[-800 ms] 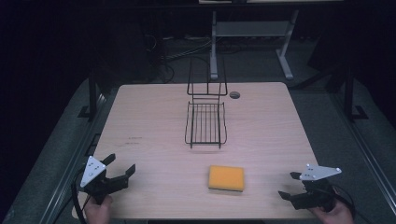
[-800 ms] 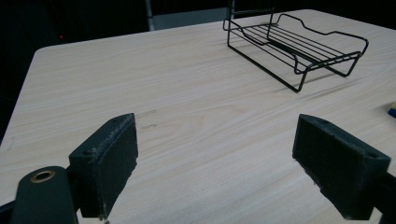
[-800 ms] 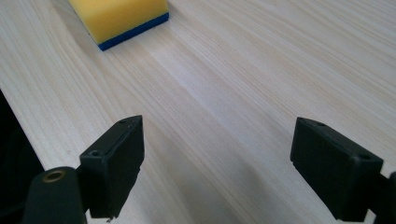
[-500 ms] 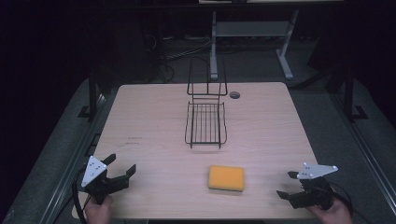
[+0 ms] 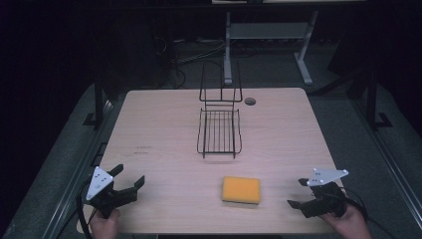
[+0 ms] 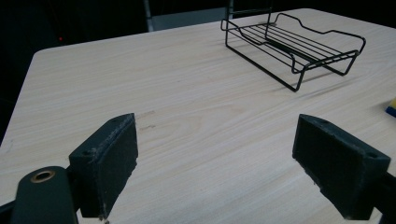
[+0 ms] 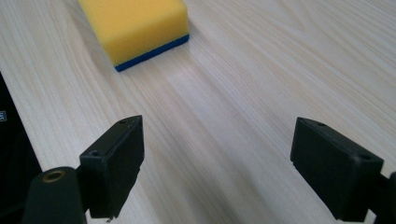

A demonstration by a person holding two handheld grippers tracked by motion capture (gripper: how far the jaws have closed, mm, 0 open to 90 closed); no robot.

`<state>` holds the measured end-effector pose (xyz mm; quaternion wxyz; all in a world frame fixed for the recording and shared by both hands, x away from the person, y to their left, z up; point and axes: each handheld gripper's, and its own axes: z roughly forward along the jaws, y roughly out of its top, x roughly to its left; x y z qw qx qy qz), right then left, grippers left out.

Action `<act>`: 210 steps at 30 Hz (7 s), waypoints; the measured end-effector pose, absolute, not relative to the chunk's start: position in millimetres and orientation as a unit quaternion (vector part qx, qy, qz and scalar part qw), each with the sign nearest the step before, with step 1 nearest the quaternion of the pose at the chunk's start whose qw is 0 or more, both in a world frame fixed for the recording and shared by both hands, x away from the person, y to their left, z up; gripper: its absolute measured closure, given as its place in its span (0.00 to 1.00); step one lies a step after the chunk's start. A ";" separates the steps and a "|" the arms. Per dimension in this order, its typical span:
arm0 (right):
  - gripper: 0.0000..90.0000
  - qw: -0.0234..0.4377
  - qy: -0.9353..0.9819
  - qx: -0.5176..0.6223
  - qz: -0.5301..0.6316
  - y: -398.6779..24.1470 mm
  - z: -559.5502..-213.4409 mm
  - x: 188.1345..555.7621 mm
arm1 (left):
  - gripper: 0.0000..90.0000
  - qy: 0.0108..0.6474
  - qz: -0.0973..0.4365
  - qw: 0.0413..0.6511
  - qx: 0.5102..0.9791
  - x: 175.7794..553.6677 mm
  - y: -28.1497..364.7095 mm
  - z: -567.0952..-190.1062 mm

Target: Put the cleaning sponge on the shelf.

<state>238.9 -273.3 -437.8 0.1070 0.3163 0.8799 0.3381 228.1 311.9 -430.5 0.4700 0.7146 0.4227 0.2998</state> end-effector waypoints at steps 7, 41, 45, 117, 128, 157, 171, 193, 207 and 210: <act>0.19 0.098 0.885 0.308 0.335 -267.9 -435.0 245.0 | 0.15 0.426 0.300 0.471 0.712 228.0 312.8 -430.6; 0.18 0.076 0.902 0.278 0.321 -250.7 -422.6 262.4 | 0.15 0.426 0.300 0.472 0.711 228.0 313.3 -430.6; 0.18 0.073 0.905 0.273 0.320 -247.9 -421.3 264.0 | 0.15 0.426 0.300 0.471 0.712 228.1 313.4 -430.7; 0.18 0.014 0.943 0.180 0.279 -182.0 -404.5 295.1 | 0.15 0.427 0.298 0.471 0.712 228.5 313.3 -430.4; 0.18 0.010 0.946 0.167 0.277 -173.8 -404.0 297.5 | 0.15 0.426 0.299 0.470 0.713 228.3 312.8 -430.4; 0.18 -0.012 0.955 0.137 0.262 -139.7 -414.2 305.9 | 0.15 0.422 0.298 0.470 0.716 228.3 312.1 -429.9; 0.18 -0.015 0.960 0.129 0.249 -128.5 -421.6 307.9 | 0.15 0.422 0.297 0.470 0.716 228.5 311.5 -430.1; 0.17 -0.011 0.965 0.119 0.234 -118.0 -434.2 311.1 | 0.15 0.422 0.297 0.472 0.715 228.6 311.6 -430.2; 0.17 -0.016 0.965 0.120 0.231 -115.3 -441.0 310.7 | 0.15 0.422 0.296 0.472 0.715 228.7 311.7 -430.2; 0.17 -0.017 0.966 0.120 0.229 -113.8 -442.2 310.6 | 0.15 0.421 0.296 0.472 0.716 228.6 312.2 -430.1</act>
